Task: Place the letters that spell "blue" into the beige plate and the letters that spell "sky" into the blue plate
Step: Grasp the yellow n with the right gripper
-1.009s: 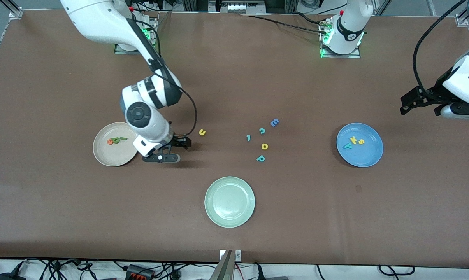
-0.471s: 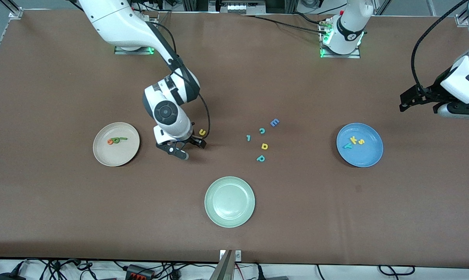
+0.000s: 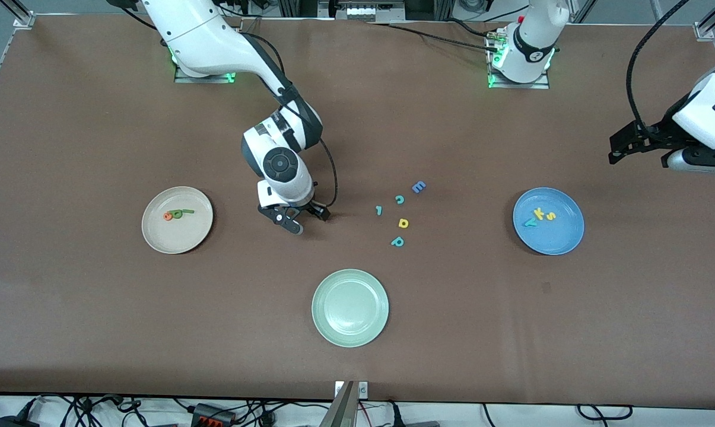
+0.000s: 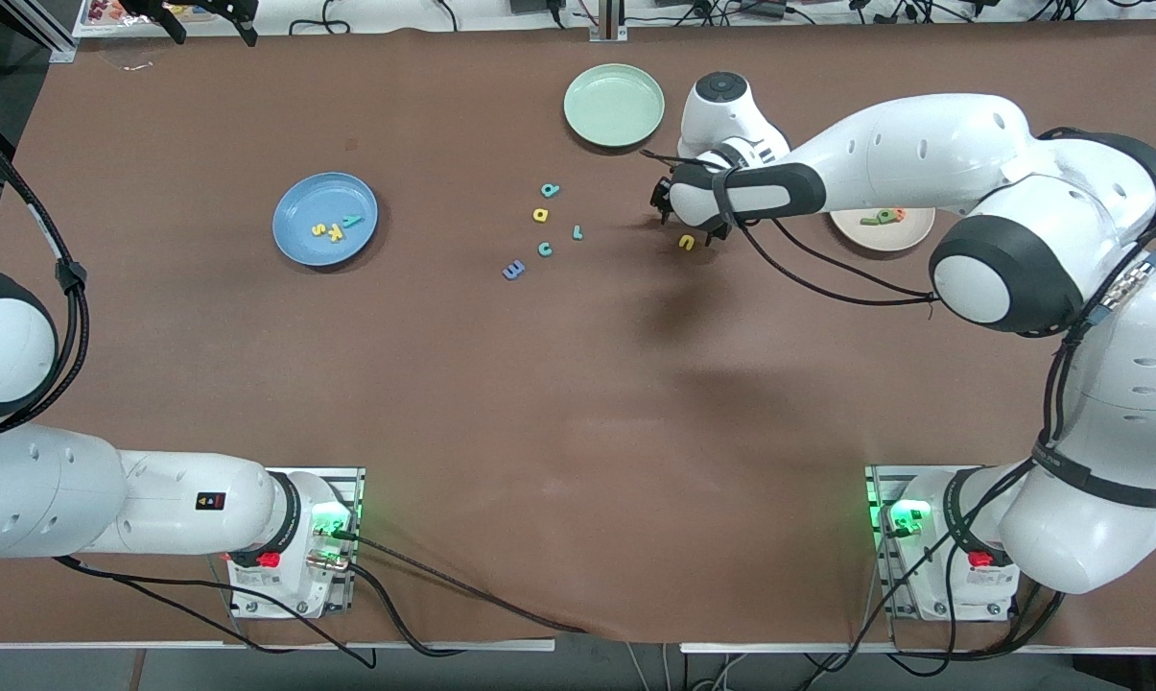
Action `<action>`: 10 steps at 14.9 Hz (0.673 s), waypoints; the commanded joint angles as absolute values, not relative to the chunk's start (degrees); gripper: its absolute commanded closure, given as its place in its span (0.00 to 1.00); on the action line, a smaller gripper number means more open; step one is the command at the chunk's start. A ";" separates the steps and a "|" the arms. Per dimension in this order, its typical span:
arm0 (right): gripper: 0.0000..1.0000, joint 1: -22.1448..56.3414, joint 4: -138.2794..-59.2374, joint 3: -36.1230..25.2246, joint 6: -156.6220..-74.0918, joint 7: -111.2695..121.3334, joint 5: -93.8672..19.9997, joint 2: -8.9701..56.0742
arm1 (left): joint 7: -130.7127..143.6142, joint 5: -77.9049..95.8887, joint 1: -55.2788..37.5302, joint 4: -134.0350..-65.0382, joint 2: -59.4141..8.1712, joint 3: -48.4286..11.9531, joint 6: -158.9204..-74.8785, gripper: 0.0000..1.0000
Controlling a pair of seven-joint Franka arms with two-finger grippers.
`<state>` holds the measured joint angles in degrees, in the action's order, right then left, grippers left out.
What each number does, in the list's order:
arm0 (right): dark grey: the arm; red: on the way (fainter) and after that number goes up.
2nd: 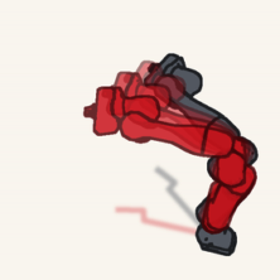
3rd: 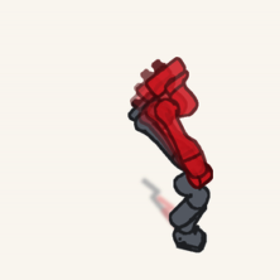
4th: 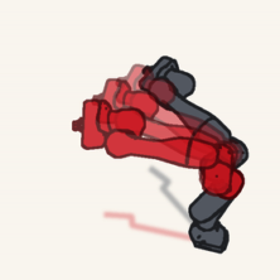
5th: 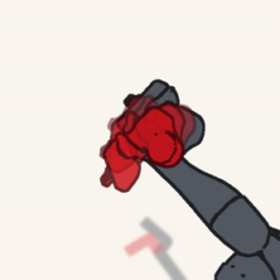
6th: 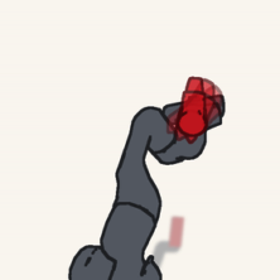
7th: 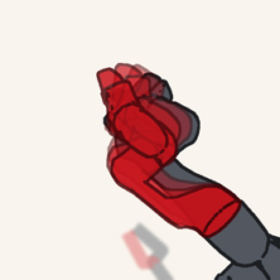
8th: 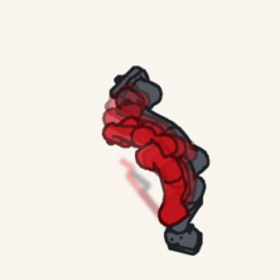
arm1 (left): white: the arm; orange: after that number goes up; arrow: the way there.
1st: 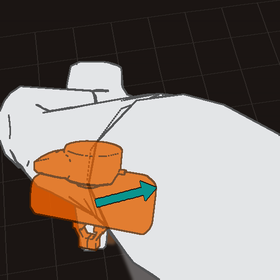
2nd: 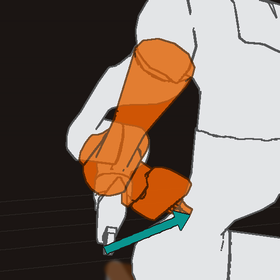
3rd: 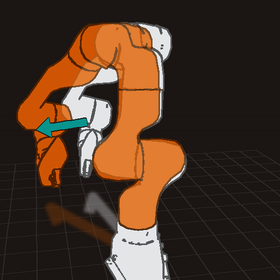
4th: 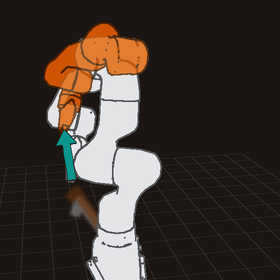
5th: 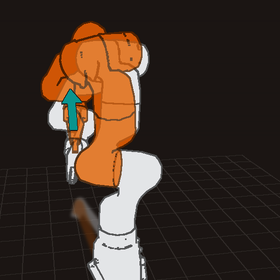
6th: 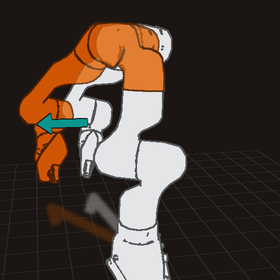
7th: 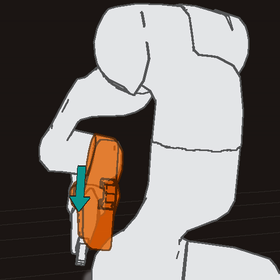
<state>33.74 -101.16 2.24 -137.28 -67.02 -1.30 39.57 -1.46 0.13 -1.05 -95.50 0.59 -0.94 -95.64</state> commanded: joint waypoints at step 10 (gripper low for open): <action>0.08 34.10 -101.60 4.48 -137.64 -75.49 -2.02 38.50 | 0.88 1.05 -1.58 -93.08 -0.09 -1.32 -93.78 0.00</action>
<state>33.91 -101.11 3.28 -137.53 -73.05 -1.44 39.47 0.31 0.14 -1.19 -94.87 0.57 -1.48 -95.23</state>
